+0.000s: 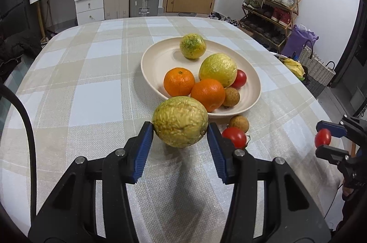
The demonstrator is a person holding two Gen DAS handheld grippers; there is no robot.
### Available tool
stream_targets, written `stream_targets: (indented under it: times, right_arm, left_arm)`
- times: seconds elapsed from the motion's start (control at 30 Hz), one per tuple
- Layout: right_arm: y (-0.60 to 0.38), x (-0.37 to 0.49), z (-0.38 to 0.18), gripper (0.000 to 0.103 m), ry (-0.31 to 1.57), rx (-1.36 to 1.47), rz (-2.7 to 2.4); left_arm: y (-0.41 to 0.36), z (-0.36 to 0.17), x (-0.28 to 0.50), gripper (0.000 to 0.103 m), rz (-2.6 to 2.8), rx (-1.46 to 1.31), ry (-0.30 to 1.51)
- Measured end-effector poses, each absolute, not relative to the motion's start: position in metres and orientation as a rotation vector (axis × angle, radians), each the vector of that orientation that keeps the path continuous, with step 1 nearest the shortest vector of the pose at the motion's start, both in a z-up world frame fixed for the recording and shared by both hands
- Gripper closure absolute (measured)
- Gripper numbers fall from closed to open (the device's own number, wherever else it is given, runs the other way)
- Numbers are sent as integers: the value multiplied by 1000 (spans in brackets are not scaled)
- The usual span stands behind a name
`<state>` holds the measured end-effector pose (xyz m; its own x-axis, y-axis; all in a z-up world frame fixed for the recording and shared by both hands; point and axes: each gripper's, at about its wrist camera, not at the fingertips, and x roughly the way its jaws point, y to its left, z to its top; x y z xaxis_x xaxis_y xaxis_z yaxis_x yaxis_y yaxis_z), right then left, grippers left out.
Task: Organize fruits
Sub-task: 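Move the left tool to the pale wrinkled citrus and grasp it while the right tool holds the tomato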
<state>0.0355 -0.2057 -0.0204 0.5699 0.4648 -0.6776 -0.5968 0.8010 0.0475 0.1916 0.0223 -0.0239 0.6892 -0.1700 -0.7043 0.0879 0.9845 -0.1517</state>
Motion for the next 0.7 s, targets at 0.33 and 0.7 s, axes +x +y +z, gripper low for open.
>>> stream_targets:
  times: [0.33,0.7]
  right_arm:
    - [-204,49,-18,61,732,-176,615]
    - [-201,49,-20,61,737,-190,619]
  left_arm:
    - [28,-23,185,61,-144,-120,794]
    - [23,-36,205,57,-121,-96,865]
